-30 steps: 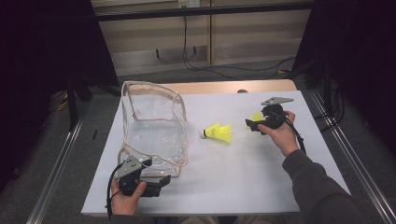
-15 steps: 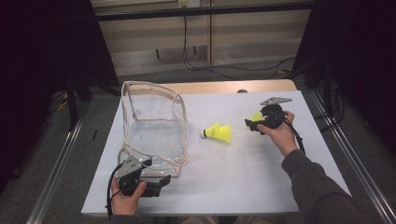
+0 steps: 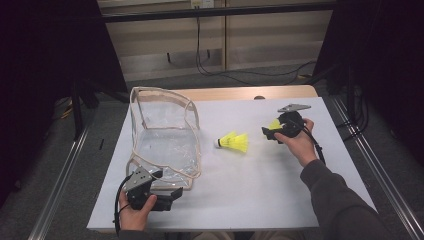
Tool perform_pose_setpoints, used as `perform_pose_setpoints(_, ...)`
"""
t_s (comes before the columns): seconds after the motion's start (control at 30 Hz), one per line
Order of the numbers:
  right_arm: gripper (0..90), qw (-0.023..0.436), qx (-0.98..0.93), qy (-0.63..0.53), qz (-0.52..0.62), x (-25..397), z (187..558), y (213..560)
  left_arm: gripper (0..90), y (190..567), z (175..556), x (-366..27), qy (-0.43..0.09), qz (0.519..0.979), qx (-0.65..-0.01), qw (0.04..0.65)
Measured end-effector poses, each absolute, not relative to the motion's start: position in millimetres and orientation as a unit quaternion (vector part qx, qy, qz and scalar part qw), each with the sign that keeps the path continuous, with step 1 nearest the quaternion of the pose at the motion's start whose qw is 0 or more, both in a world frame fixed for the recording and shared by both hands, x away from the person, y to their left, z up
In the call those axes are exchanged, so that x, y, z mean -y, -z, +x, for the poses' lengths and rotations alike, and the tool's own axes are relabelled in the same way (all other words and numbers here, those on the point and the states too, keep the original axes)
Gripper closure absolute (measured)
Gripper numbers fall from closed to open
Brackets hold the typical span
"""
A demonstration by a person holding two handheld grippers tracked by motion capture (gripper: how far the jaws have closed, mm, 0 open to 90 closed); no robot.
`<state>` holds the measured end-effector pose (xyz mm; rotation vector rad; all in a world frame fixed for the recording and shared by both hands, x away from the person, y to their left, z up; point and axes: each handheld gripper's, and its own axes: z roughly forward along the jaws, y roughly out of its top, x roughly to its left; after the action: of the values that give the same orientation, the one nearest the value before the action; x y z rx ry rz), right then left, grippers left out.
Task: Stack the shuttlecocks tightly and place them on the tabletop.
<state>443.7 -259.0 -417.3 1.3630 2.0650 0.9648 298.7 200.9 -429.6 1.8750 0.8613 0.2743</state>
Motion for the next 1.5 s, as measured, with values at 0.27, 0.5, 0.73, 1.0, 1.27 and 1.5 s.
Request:
perform_pose_setpoints(0.27,13.4,0.247,-0.754,-0.344,0.502,258,449,418,3.0,430,299,-201,-0.113,0.777,-0.357,0.506)
perform_pose_setpoints(0.5,15.3,0.252,-0.752,-0.340,0.505,255,452,421,3.1,430,299,-201,-0.113,0.777,-0.358,0.506)
perform_pose_setpoints(0.73,18.5,0.261,-0.747,-0.330,0.515,256,457,425,3.1,430,299,-201,-0.114,0.777,-0.358,0.505)
perform_pose_setpoints(1.0,17.7,0.259,-0.745,-0.327,0.521,257,463,431,3.0,430,299,-201,-0.114,0.777,-0.358,0.506)
perform_pose_setpoints(1.27,35.8,0.238,-0.756,-0.320,0.519,256,464,434,3.1,430,300,-201,-0.113,0.777,-0.357,0.506)
perform_pose_setpoints(1.5,55.0,0.218,-0.769,-0.319,0.509,260,460,432,3.1,430,300,-201,-0.114,0.777,-0.358,0.506)
